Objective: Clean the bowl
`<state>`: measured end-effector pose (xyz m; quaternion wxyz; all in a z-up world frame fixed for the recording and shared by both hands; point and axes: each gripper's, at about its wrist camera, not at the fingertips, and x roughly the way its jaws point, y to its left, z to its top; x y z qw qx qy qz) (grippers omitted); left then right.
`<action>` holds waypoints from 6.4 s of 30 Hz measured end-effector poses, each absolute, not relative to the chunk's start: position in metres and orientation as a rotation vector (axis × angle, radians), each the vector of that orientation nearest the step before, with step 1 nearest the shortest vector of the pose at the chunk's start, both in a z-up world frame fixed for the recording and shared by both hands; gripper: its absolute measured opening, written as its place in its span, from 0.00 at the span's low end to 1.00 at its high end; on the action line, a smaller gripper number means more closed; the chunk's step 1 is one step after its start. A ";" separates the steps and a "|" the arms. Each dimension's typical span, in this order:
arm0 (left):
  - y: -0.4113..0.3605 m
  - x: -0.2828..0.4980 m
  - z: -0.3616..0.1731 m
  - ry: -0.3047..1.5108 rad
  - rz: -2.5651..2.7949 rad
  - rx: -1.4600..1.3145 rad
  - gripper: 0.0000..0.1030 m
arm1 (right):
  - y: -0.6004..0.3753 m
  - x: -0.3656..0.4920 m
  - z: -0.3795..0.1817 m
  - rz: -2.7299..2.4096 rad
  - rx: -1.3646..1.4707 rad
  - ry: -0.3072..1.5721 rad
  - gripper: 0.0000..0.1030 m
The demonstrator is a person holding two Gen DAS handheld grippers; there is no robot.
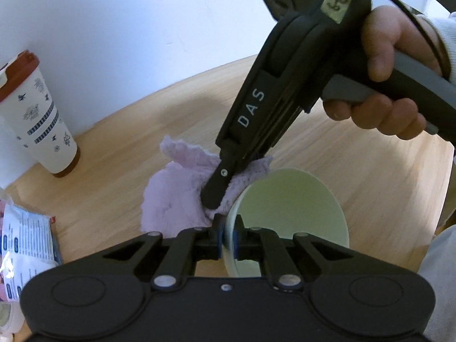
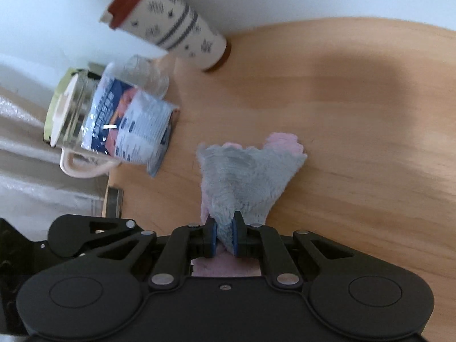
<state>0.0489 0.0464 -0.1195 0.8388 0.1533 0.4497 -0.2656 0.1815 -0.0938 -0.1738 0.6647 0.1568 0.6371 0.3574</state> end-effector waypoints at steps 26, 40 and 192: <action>0.061 0.041 -0.119 0.971 -0.456 0.182 0.07 | -0.093 0.177 -0.204 0.714 0.480 1.513 0.11; 0.082 0.044 -0.129 1.017 -0.393 0.108 0.06 | -0.156 0.160 -0.212 0.626 0.583 1.577 0.11; 0.100 -0.003 -0.147 0.971 -0.335 0.151 0.10 | -0.101 0.132 -0.182 0.618 0.339 1.515 0.17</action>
